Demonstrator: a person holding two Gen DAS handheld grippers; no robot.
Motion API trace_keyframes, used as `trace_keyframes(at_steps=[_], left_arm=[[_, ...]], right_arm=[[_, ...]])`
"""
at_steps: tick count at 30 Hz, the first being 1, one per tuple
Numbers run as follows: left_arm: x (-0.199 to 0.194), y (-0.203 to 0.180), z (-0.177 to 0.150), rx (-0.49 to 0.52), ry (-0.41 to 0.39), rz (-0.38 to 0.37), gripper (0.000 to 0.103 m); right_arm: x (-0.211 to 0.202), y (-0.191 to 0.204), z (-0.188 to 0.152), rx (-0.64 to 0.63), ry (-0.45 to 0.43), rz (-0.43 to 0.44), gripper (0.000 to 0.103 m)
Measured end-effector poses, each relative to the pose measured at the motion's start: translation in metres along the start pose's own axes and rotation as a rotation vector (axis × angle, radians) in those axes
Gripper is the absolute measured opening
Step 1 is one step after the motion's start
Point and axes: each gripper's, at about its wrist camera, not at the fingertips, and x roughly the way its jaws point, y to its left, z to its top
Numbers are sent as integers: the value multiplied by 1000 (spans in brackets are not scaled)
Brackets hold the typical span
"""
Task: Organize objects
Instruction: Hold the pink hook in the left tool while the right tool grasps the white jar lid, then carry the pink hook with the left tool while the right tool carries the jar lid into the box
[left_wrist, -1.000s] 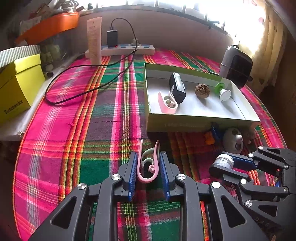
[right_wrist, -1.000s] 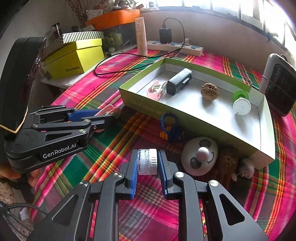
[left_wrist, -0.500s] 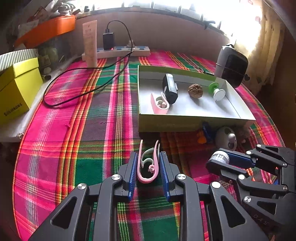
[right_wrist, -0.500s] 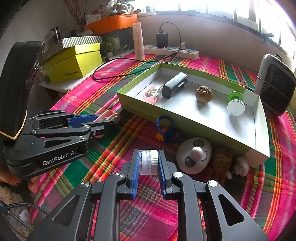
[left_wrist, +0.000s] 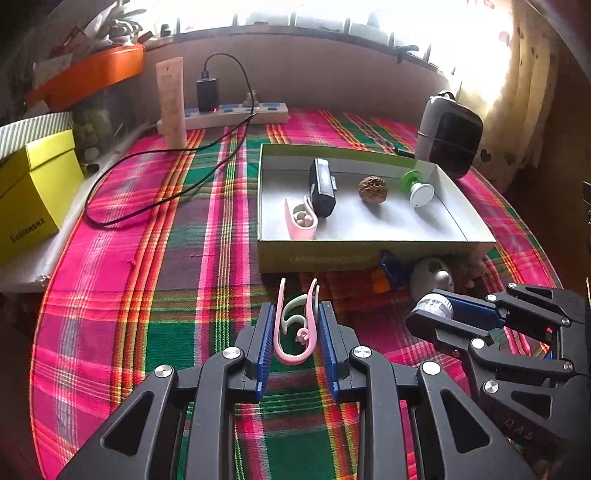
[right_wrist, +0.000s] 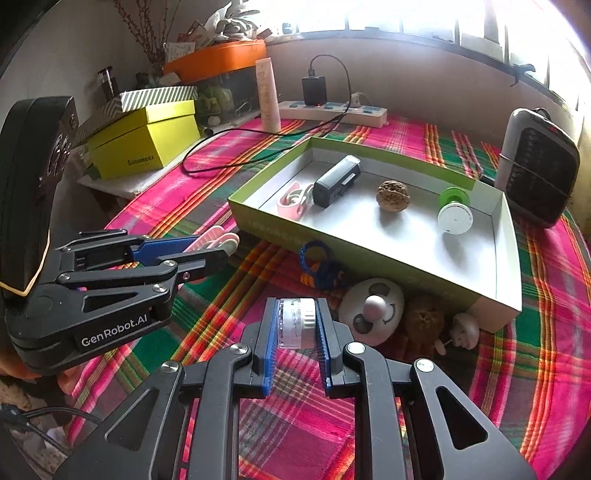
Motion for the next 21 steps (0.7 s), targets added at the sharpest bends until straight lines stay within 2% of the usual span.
trace_keyframes(at_steps=[21], left_arm=[[-9, -13, 17, 24, -42, -14, 22]], right_arm=[[-15, -16, 14, 43, -58, -25, 19]])
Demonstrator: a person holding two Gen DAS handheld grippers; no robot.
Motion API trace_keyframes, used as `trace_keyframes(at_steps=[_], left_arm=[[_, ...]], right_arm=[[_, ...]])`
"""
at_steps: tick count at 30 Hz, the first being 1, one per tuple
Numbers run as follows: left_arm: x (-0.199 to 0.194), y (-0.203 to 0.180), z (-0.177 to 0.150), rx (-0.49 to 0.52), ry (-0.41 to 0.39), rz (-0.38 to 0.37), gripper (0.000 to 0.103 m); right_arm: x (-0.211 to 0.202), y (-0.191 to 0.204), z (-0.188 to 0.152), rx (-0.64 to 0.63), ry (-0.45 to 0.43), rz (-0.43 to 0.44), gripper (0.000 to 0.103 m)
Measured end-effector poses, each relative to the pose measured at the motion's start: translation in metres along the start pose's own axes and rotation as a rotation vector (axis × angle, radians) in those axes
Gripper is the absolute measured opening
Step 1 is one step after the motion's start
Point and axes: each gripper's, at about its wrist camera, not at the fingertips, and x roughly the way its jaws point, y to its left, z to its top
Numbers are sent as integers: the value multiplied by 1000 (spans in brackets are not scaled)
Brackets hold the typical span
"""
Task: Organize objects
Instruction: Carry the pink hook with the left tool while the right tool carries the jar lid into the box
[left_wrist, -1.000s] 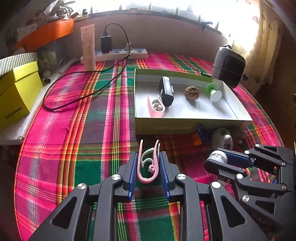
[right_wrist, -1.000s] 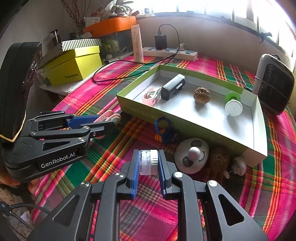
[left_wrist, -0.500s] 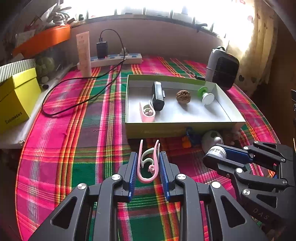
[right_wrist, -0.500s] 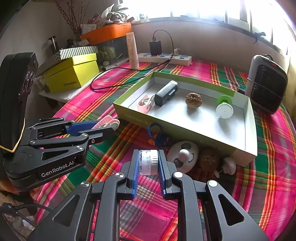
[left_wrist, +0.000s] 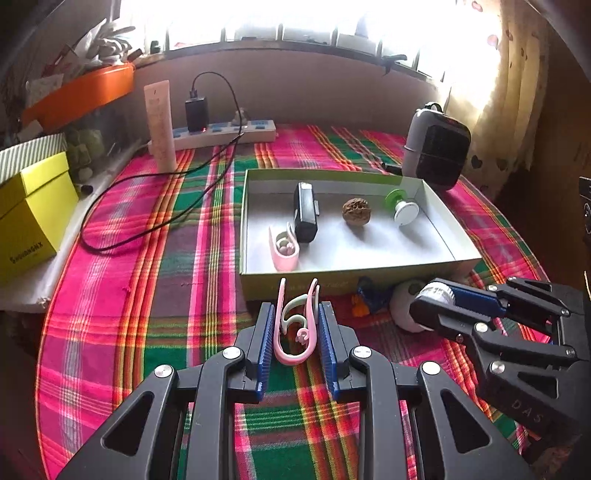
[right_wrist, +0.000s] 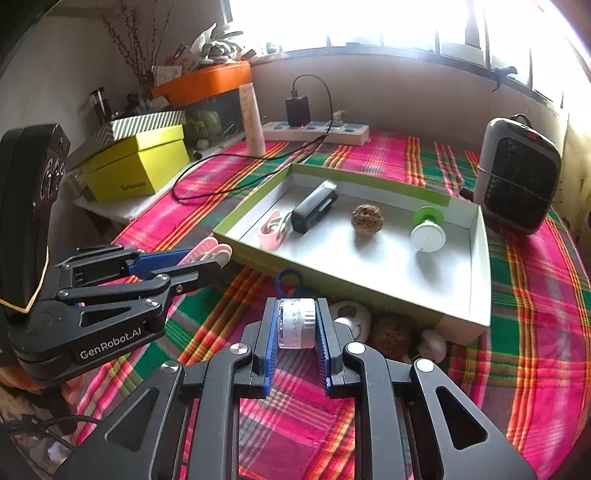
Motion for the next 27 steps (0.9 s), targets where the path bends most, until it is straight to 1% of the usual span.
trace_keyframes(at_steps=[12, 22, 27], left_arm=[[9, -10, 19, 15, -14, -16, 22], [30, -16, 36, 21, 7, -41, 22], [41, -16, 42, 17, 17, -41, 21]], right_arm=[[-2, -23, 14, 37, -27, -41, 19], [10, -41, 27, 48, -16, -62, 19], [18, -49, 31, 58, -4, -65, 19]])
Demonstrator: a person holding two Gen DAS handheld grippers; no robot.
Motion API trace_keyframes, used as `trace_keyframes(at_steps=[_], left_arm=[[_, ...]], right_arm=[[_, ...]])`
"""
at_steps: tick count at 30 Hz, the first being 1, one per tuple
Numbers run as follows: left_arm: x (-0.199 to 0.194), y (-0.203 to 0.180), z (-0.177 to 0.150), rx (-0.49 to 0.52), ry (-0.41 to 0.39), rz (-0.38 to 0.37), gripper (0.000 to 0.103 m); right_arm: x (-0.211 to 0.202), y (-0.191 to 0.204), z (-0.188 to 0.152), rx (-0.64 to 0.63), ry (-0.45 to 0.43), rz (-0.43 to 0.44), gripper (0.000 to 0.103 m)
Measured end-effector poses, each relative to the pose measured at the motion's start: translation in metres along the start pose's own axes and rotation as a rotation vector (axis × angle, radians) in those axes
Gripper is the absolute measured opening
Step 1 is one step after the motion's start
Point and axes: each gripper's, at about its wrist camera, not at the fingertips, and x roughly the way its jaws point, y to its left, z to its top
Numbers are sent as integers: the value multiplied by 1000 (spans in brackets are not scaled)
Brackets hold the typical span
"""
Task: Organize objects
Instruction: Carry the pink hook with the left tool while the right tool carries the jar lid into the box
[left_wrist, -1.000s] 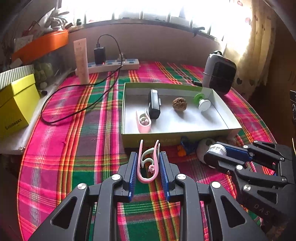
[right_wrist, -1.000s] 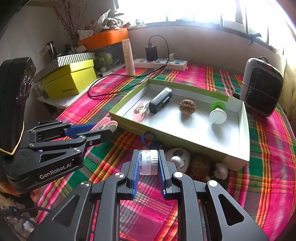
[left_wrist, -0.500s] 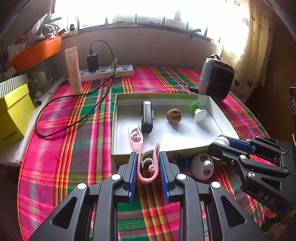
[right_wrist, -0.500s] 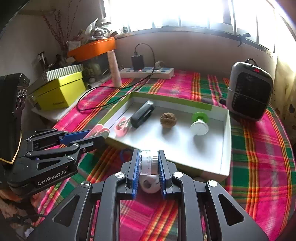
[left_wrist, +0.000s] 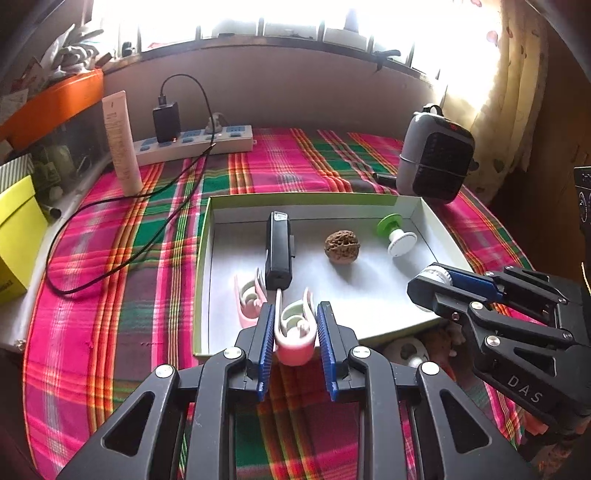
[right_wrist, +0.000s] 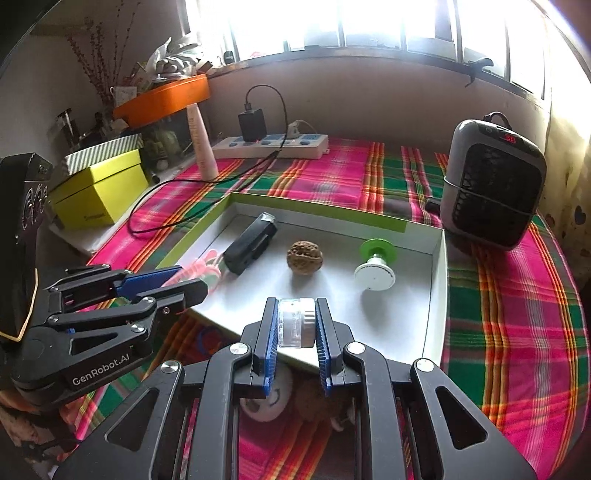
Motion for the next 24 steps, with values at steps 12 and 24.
trace_keyframes(at_steps=[12, 24], left_arm=[[19, 0, 12, 4, 15, 1, 21], [38, -4, 24, 12, 36, -10, 21]], right_arm=[[15, -11, 11, 5, 13, -7, 20], [33, -18, 18, 9, 42, -3, 20]])
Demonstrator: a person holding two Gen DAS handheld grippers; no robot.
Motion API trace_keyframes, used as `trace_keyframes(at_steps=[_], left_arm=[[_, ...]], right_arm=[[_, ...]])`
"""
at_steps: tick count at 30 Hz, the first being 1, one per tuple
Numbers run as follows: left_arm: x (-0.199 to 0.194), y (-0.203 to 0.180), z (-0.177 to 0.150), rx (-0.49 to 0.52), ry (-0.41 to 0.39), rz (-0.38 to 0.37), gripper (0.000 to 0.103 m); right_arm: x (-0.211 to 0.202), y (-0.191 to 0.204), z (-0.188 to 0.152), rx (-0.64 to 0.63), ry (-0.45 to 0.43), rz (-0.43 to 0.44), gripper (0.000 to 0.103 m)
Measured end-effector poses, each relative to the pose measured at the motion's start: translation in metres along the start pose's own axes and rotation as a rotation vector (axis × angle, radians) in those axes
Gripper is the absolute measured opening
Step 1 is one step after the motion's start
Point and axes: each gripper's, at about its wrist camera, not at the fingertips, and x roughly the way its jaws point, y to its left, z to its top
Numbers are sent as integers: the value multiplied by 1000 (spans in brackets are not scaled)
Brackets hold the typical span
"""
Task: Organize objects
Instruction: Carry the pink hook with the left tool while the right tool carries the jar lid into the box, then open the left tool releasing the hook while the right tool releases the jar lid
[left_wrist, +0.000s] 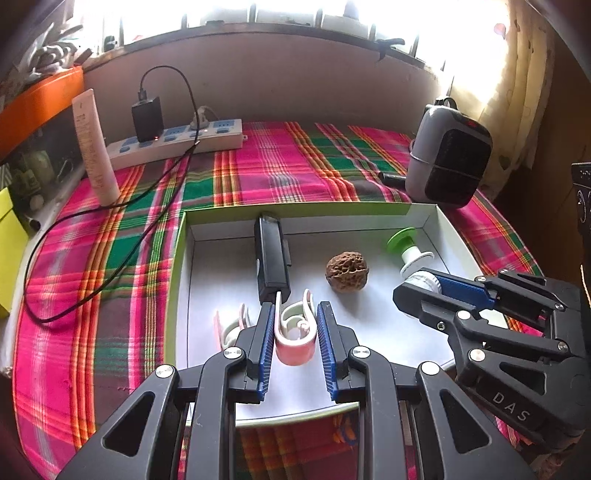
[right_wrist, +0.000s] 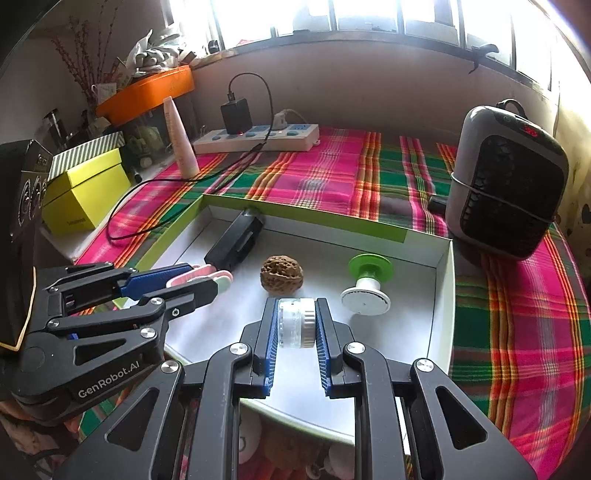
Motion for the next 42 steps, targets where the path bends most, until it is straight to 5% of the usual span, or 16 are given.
trace_keyframes(at_steps=[42], left_arm=[[17, 5, 2, -4, 35, 12, 22]], right_arm=[[31, -2, 5, -12, 59, -25, 20]])
